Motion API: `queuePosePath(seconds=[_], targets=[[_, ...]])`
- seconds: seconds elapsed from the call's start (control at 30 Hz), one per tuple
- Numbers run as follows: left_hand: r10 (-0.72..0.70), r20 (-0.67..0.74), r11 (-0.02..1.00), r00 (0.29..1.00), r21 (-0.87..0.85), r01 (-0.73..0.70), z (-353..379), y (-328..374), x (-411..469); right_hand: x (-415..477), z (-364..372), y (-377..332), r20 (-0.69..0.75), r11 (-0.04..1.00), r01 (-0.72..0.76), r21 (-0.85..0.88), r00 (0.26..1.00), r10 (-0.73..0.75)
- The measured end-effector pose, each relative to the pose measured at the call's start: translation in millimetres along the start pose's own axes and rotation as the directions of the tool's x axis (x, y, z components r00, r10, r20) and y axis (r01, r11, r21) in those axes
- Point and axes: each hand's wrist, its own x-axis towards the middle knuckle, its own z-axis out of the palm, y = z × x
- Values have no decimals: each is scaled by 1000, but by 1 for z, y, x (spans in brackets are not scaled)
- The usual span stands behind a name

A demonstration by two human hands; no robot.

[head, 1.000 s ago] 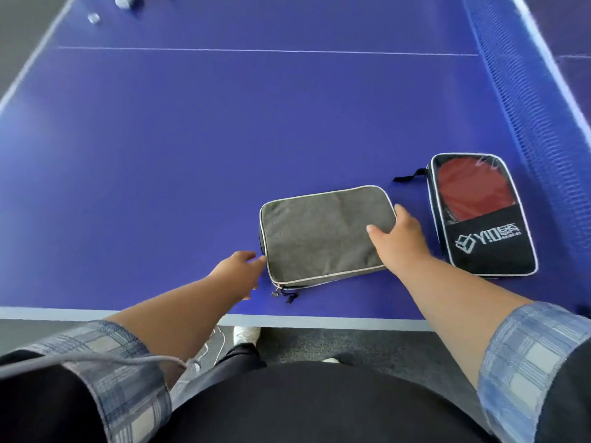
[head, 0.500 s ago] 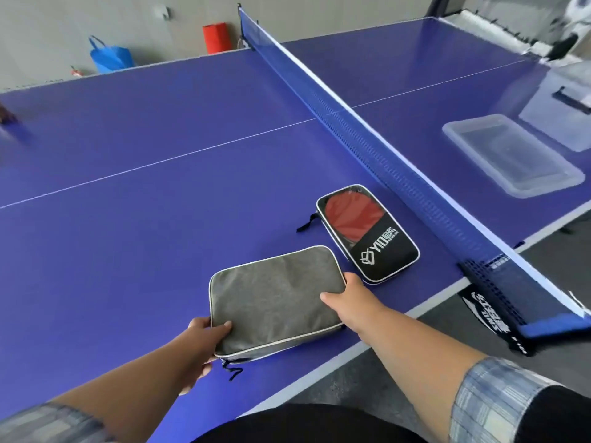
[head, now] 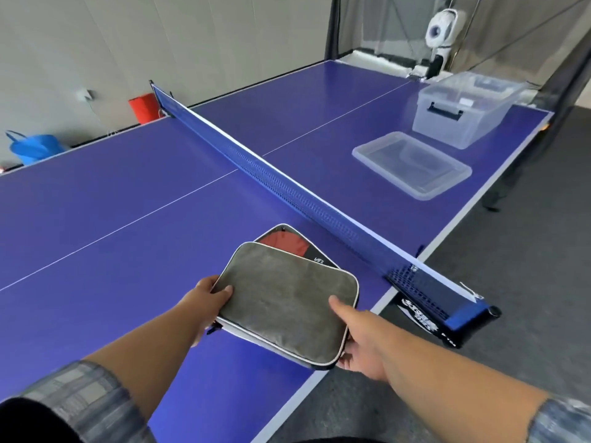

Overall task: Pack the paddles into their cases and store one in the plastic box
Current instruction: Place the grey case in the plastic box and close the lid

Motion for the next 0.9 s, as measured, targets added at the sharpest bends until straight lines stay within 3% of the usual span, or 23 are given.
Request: queuePosePath(seconds=[0.07,0.37,0.6,0.73,0.9], targets=[[23,39,999,999,27,-24,10,18,14,3,-6,-12,-7,989,-45,139,999,47],[100,149,945,984,295,-141,40,75,133,71,18,-41,-243,983,-50,178,966,93],[71,252,908,965,384,-167,54,73,214,122,45,-43,-382,997,-22,73,923,48],[73,182,867,981,475,-153,65,69,230,130,50,-36,-512,988,56,147,859,28],[-46,208,869,977,490,-64,68,79,237,131,44,-31,-393,950,-39,310,905,166]])
